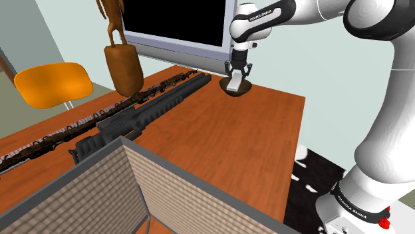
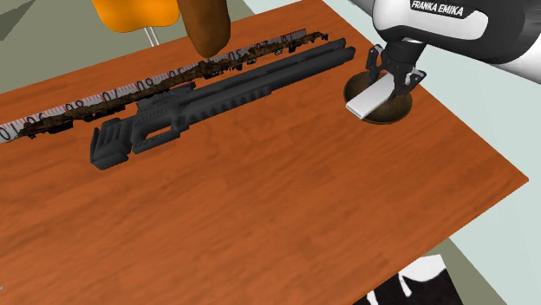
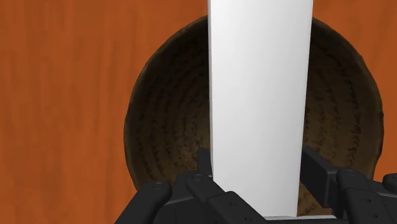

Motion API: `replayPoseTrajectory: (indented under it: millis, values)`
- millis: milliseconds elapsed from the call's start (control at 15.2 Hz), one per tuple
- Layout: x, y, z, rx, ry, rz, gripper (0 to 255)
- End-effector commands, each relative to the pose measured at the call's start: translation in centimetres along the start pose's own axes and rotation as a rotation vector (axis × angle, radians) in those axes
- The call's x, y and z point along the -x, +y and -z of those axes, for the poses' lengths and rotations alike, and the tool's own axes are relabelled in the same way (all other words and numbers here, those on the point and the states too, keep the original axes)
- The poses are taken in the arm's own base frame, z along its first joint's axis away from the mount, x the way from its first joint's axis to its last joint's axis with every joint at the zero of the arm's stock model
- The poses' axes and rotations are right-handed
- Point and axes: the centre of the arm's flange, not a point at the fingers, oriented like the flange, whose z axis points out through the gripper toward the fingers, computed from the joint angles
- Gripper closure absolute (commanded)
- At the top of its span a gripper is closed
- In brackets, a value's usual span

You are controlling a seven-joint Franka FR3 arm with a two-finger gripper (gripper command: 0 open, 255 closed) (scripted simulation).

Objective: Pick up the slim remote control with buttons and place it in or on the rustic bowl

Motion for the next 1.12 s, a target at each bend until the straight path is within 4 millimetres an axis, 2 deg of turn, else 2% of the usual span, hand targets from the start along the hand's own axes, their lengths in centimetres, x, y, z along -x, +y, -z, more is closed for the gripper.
replayPoseTrajectory:
  millis: [0, 66, 396, 660, 1056]
  values:
    - [0.0, 0.0, -0.1, 0.001, -0.001, 0.0, 255]
    - [0.0, 0.0, -0.1, 0.001, -0.001, 0.0, 0]
    - [0.0, 0.0, -0.1, 0.001, -0.001, 0.0, 0]
    - [0.0, 0.0, 4.9, 0.001, -0.001, 0.0, 0]
    - [0.0, 0.0, 4.9, 0.001, -0.001, 0.0, 0]
